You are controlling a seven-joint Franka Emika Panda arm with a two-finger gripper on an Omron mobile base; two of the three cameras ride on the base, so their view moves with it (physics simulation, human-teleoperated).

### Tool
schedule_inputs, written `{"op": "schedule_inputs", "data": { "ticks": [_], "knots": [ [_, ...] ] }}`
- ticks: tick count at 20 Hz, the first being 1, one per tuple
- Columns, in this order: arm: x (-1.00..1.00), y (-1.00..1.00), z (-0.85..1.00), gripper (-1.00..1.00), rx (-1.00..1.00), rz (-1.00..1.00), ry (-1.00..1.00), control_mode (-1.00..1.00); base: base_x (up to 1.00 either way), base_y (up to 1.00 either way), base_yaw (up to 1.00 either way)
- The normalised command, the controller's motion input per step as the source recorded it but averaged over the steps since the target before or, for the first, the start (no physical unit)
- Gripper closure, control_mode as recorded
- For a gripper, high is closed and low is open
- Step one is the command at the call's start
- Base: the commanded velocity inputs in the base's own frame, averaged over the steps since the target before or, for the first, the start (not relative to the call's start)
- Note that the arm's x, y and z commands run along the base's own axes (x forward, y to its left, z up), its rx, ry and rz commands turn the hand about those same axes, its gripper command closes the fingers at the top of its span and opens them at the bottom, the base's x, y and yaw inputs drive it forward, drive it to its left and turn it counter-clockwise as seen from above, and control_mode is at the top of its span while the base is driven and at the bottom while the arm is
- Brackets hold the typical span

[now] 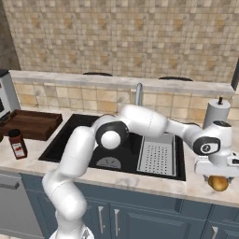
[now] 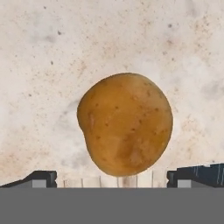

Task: Pick up all produce items and place them in the sink. Turn on the sink faucet to wash them. Then turn the sink off and put them in the tray.

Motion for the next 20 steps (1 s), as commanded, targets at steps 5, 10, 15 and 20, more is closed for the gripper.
{"op": "schedule_inputs", "data": {
  "ticks": [5,10,15,20],
  "knots": [
    [0.08,-0.05,-0.18,-1.00,0.09,0.12,0.00,-1.00,0.00,0.00,0.00],
    [0.05,-0.11,-0.17,-1.00,0.04,0.10,0.00,-1.00,0.00,0.00,0.00],
    [0.03,-0.11,-0.19,-1.00,0.02,0.09,0.00,-1.00,0.00,0.00,0.00],
    [0.06,-0.07,-0.21,-1.00,0.03,0.10,0.00,-1.00,0.00,0.00,0.00]
  ]
}}
